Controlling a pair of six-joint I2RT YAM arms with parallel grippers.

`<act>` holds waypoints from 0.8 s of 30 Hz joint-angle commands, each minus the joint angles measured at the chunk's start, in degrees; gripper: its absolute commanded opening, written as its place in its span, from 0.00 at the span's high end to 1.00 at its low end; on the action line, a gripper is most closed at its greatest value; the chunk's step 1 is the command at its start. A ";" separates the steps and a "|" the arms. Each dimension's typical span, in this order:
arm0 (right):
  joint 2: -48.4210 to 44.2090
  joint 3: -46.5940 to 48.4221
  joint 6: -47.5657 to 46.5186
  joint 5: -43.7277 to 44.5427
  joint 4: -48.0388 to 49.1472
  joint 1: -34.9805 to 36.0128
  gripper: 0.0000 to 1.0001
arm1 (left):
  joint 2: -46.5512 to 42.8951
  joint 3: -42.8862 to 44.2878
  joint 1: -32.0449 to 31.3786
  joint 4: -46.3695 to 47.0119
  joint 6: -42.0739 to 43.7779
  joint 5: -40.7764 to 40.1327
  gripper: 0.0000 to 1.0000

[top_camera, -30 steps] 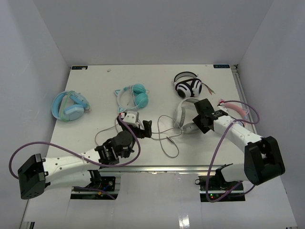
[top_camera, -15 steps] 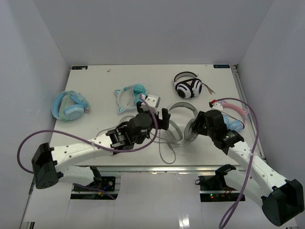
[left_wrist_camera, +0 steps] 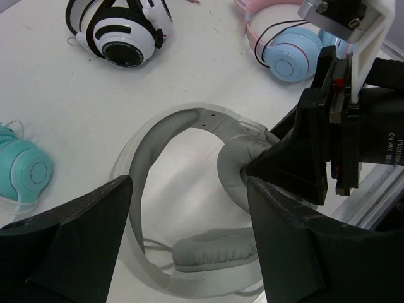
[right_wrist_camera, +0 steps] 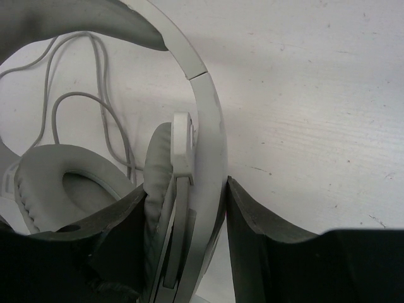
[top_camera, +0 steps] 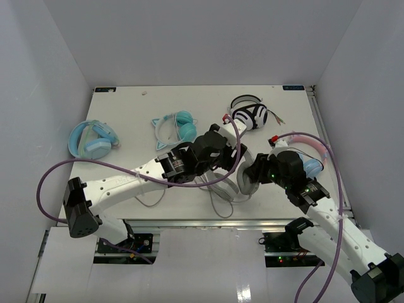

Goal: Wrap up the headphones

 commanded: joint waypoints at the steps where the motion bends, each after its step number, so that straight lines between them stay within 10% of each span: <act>1: -2.70 -0.12 -1.06 -4.34 5.33 0.32 0.92 | 1.87 7.34 -0.09 -11.49 2.54 1.36 0.17; 24: -8.15 0.32 -2.73 -4.50 2.27 0.26 0.92 | 10.72 14.35 -0.09 -24.93 3.23 -6.29 0.26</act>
